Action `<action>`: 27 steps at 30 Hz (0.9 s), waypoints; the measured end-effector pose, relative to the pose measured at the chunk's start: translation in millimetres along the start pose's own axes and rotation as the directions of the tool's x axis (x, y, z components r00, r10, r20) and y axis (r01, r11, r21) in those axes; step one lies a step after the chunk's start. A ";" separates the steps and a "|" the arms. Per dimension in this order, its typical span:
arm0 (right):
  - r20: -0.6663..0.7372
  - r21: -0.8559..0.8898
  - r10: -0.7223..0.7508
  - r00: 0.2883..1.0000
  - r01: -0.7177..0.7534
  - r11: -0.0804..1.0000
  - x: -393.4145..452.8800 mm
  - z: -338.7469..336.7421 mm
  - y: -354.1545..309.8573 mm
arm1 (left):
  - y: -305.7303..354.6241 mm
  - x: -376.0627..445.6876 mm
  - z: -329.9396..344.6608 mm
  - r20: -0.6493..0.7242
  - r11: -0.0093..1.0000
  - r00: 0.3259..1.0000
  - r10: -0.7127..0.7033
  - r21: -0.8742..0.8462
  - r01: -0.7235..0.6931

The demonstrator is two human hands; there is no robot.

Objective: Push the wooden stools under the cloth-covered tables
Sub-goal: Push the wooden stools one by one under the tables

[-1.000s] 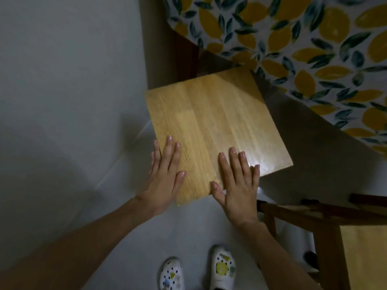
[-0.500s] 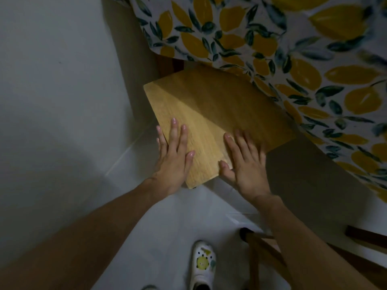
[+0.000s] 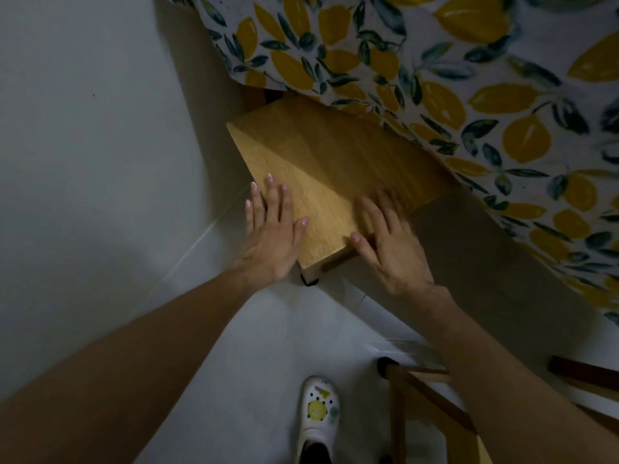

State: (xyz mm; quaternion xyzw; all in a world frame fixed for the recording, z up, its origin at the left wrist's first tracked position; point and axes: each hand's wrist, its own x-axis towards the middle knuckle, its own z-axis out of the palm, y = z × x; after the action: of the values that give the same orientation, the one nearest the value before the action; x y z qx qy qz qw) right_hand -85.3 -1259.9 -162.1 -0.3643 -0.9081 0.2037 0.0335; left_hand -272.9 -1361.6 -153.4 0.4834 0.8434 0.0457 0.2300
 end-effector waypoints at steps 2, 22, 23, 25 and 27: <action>-0.067 0.026 0.013 0.998 -0.011 1.000 -27.0 -2.2 -5.4 | 3.6 -22.9 2.3 -0.039 0.996 0.999 0.027 -0.085 -0.030; -0.233 0.135 0.558 0.796 -0.542 0.829 -463.7 10.5 -16.6 | 106.6 -330.5 164.4 0.155 0.817 0.824 0.545 0.119 -0.564; -0.220 0.126 0.576 0.787 -0.563 0.817 -486.2 13.7 -12.3 | 116.2 -341.1 173.7 0.167 0.793 0.798 0.579 0.108 -0.599; -0.199 0.106 0.585 0.786 -0.577 0.810 -526.2 19.8 -4.2 | 134.0 -357.4 189.2 0.213 0.739 0.746 0.631 0.126 -0.662; -0.171 0.096 0.574 0.801 -0.566 0.819 -559.7 26.1 2.1 | 148.4 -369.1 200.5 0.267 0.671 0.692 0.671 0.177 -0.720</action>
State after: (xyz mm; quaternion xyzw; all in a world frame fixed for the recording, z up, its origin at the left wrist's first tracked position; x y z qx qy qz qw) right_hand 320.5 -1645.5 -137.7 -0.6373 -0.7448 0.1865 0.0655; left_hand 89.1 -1621.0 -160.5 0.7973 0.5680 -0.0279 0.2025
